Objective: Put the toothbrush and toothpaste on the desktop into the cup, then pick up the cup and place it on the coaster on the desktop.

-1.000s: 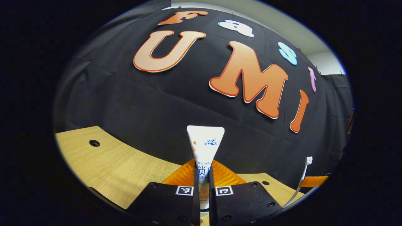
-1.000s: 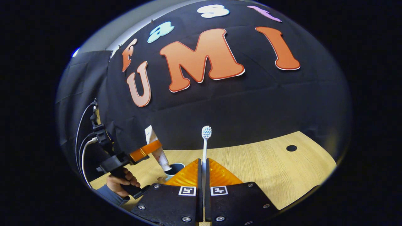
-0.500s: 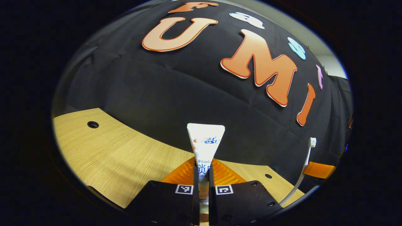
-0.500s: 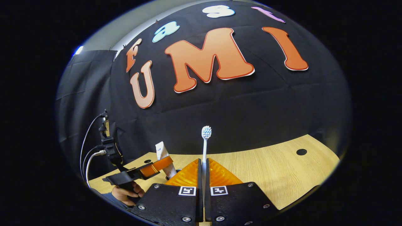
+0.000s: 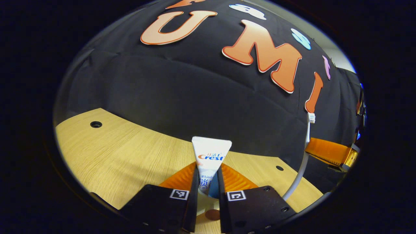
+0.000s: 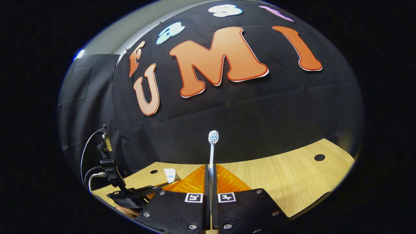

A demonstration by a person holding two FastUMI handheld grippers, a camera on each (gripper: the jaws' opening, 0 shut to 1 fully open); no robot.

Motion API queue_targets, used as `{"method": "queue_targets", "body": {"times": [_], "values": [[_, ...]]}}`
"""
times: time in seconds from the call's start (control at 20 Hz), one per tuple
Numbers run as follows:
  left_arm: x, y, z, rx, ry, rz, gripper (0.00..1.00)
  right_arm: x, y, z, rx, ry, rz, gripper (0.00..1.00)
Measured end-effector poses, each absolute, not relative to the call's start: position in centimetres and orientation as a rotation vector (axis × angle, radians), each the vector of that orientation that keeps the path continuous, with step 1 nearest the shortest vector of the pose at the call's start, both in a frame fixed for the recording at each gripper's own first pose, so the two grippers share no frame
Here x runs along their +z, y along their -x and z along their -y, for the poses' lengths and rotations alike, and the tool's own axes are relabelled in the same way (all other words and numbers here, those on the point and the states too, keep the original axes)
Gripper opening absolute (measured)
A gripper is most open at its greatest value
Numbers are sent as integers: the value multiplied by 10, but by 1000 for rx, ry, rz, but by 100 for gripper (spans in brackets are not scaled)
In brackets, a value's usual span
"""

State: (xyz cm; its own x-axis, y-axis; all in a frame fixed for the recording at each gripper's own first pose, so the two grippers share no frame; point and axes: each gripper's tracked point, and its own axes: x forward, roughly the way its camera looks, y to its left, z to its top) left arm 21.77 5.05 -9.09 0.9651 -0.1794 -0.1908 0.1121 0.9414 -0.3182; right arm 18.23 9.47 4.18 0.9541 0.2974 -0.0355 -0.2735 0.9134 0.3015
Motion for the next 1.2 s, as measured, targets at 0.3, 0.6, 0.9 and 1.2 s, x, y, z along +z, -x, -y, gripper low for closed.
{"method": "queue_targets", "body": {"times": [0.3, 0.6, 0.9, 1.2], "values": [[-68, -203, -49, -160, 225, -153, 94, 48, -187, -100, 296, -322, -58, 2], [-48, -171, -85, -78, 197, -90, 98, 64, -193, -129, 357, -349, 19, 2], [-28, -155, -117, -21, 158, -29, 98, 65, -215, -150, 372, -380, 62, 2], [-42, -155, -136, 27, 98, -55, 98, 44, -238, -157, 368, -402, 48, 2]]}}
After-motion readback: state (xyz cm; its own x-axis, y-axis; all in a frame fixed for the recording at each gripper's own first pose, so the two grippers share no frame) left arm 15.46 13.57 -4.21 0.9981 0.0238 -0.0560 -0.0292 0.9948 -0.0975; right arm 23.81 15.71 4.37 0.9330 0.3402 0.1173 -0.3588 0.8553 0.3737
